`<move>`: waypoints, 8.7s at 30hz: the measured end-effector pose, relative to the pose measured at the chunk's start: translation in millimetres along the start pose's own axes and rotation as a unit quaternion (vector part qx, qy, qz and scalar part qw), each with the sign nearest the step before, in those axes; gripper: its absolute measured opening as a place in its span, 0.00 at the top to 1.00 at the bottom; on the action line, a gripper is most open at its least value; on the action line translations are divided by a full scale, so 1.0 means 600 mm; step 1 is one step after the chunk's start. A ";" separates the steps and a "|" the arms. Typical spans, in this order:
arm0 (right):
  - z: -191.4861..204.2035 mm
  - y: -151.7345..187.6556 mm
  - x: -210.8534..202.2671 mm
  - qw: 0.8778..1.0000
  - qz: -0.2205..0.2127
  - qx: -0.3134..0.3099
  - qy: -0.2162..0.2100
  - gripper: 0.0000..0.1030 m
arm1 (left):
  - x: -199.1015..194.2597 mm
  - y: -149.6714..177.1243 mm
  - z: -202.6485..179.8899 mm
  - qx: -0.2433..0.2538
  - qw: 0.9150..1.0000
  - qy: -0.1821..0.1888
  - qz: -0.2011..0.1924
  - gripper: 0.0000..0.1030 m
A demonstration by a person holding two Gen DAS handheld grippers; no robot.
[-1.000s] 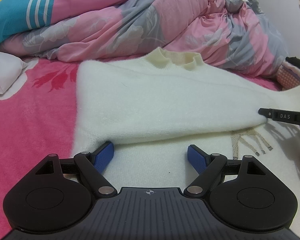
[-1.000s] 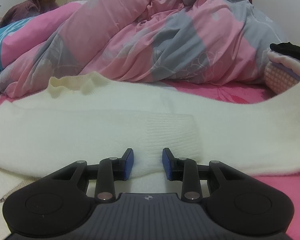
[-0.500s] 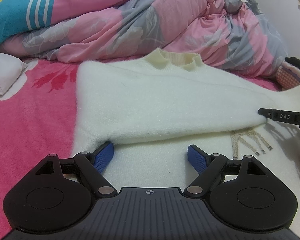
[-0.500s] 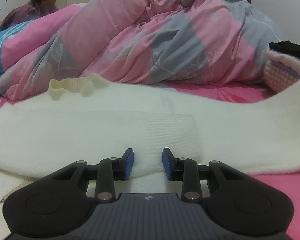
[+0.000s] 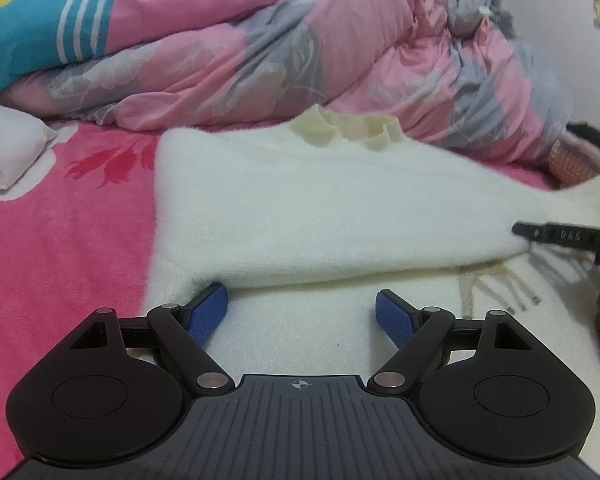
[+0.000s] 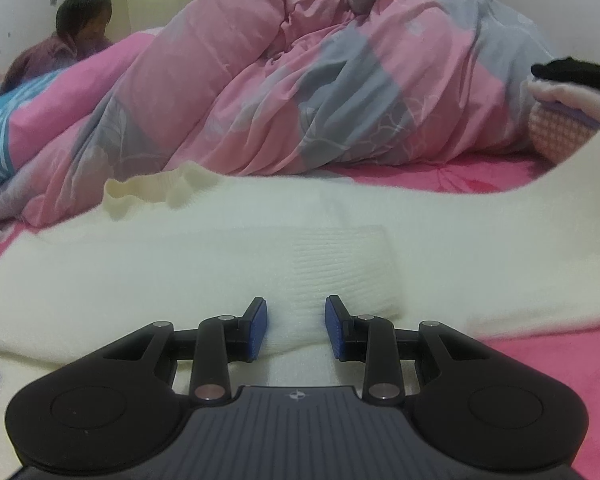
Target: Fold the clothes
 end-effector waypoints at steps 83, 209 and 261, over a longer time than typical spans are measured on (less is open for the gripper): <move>0.399 -0.072 0.098 0.920 0.063 -0.340 -0.187 0.72 | 0.015 -0.041 0.107 -0.057 0.996 -0.071 0.007 0.21; 0.352 -0.114 0.140 0.935 0.133 -0.219 -0.246 1.00 | 0.012 -0.039 0.112 -0.064 0.996 -0.065 0.004 0.20; 0.377 -0.109 0.086 0.933 0.083 -0.296 -0.188 1.00 | 0.011 -0.040 0.112 -0.065 0.996 -0.064 0.004 0.20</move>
Point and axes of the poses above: each gripper's, at about its wrist camera, not at the fingertips, and x roughly the way its jaws point, z to its left, y to its underside, the point moved 1 cm from there along x, roughly the way its jaws point, and after that the axes turned 14 degrees about z, right-handed, at the moved point
